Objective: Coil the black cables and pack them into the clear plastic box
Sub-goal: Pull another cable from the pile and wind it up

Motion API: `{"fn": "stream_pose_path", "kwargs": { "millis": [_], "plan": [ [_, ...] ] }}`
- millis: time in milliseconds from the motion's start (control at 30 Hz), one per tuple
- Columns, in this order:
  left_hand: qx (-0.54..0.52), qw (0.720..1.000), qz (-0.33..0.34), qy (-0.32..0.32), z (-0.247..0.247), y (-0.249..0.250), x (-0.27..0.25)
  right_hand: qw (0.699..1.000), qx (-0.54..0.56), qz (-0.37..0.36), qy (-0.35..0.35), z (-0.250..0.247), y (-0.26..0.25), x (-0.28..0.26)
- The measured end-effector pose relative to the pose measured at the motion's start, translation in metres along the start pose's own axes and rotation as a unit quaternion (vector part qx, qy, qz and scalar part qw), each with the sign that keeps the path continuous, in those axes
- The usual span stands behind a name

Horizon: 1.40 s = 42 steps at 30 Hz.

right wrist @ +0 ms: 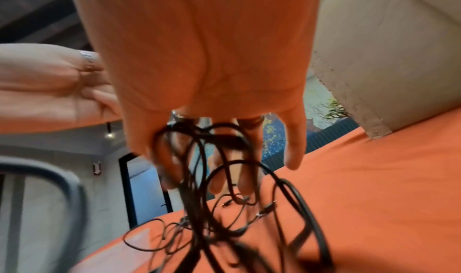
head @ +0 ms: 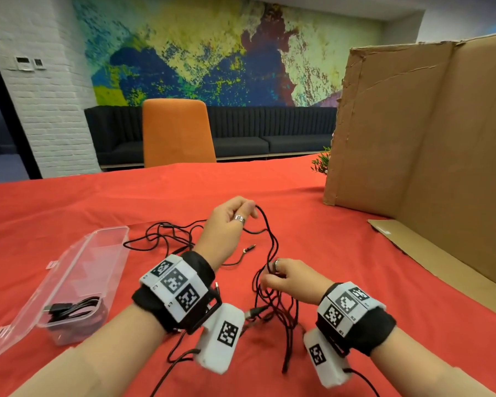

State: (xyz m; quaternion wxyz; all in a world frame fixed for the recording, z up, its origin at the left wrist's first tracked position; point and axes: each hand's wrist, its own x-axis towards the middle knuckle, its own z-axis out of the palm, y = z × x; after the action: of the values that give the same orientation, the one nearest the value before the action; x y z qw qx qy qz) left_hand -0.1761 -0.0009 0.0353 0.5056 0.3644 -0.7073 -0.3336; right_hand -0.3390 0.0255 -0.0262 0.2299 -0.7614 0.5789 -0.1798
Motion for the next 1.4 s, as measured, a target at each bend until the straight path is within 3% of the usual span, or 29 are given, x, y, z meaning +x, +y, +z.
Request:
{"fn": "stream_pose_path", "kwargs": {
  "millis": [133, 233, 367, 467, 567, 633, 700, 800, 900, 1067, 1133, 1400],
  "plan": [
    [-0.073, 0.992, -0.016, 0.102, -0.029, 0.011, 0.015, 0.989, -0.118, 0.087, -0.024, 0.009, 0.037, 0.001],
    [-0.067, 0.99, -0.017, 0.122, -0.053, 0.011, 0.02, 0.97, -0.171, 0.17, 0.01, 0.003, 0.069, -0.003],
    [-0.085, 0.986, -0.045, 0.135, -0.064, 0.003, 0.015, 0.914, -0.301, 0.262, 0.074, -0.023, 0.092, -0.014],
    [-0.112, 0.984, -0.065, 0.122, -0.062, 0.002, 0.011, 0.938, -0.243, 0.202, 0.141, -0.033, 0.063, -0.013],
    [-0.114, 0.986, -0.069, 0.101, -0.059, 0.006, 0.006, 0.976, -0.059, 0.042, 0.204, -0.033, 0.007, -0.01],
    [-0.103, 0.989, -0.061, 0.092, -0.058, 0.01, 0.001, 0.971, 0.167, -0.038, 0.167, -0.033, -0.035, -0.015],
    [-0.087, 0.991, -0.053, 0.09, -0.06, 0.013, -0.006, 0.96, 0.263, -0.061, 0.08, -0.029, -0.065, -0.019],
    [-0.076, 0.99, -0.056, 0.103, -0.066, 0.012, -0.016, 0.976, 0.19, -0.107, -0.024, -0.015, -0.082, -0.019],
    [-0.063, 0.988, -0.067, 0.125, -0.076, 0.007, -0.025, 0.97, 0.205, -0.109, -0.078, -0.004, -0.082, -0.019],
    [-0.149, 0.974, -0.133, 0.108, -0.086, -0.006, -0.037, 0.987, 0.071, -0.13, 0.063, 0.0, -0.076, -0.016],
    [-0.194, 0.961, -0.159, 0.112, -0.089, -0.009, -0.041, 0.987, 0.027, -0.134, 0.085, 0.001, -0.074, -0.014],
    [-0.347, 0.894, -0.271, 0.086, -0.093, -0.022, -0.056, 0.974, 0.153, -0.116, 0.124, 0.019, -0.07, -0.021]
  ]
}}
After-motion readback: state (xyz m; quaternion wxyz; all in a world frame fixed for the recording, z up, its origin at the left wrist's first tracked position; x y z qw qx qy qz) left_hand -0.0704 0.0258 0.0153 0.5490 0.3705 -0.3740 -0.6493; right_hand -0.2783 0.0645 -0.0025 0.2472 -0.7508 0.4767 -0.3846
